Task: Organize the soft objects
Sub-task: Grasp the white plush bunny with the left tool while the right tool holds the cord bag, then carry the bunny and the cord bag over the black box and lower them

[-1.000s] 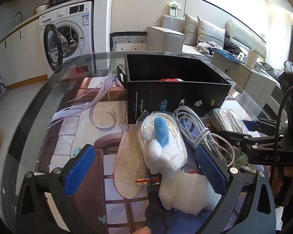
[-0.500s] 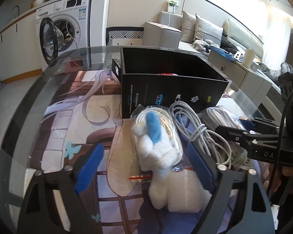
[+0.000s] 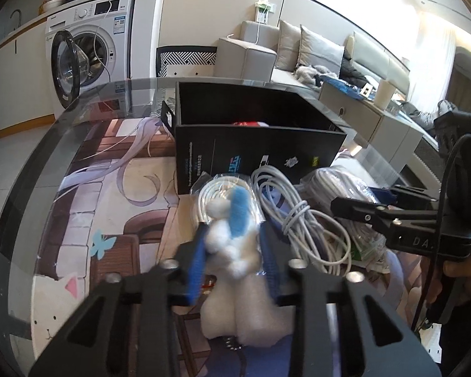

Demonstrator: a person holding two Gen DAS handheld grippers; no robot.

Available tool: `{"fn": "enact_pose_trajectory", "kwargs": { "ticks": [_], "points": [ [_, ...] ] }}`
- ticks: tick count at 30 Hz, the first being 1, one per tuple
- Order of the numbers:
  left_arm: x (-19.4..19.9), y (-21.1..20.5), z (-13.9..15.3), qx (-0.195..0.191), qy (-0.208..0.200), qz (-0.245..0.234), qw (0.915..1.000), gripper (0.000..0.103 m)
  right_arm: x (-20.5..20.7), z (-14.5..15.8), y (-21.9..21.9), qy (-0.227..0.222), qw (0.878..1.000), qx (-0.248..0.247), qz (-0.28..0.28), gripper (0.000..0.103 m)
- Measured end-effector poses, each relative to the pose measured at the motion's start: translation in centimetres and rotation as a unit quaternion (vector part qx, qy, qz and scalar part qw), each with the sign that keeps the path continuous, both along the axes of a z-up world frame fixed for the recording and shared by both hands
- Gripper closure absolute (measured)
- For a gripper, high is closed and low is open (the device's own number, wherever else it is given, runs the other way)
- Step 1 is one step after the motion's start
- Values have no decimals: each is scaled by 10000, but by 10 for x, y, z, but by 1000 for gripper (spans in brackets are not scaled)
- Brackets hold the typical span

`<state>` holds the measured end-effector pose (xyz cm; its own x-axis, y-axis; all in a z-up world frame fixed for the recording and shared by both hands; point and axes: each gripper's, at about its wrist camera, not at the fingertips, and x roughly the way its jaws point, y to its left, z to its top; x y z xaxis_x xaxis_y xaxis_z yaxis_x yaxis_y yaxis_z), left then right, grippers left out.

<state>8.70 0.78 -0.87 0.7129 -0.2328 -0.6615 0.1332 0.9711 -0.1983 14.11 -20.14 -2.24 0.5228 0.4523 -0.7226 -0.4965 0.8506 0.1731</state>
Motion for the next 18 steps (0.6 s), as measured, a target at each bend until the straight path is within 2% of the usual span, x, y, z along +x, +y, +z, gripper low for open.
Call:
{"fn": "enact_pose_trajectory", "kwargs": {
  "ticks": [4, 18],
  "points": [
    [-2, 2, 2, -29, -54, 30, 10000, 79, -1, 3, -1, -38, 10000, 36, 4, 55],
    [-8, 11, 20, -105, -427, 117, 9990, 79, -9, 22, -10, -329, 9992, 211, -20, 55]
  ]
}}
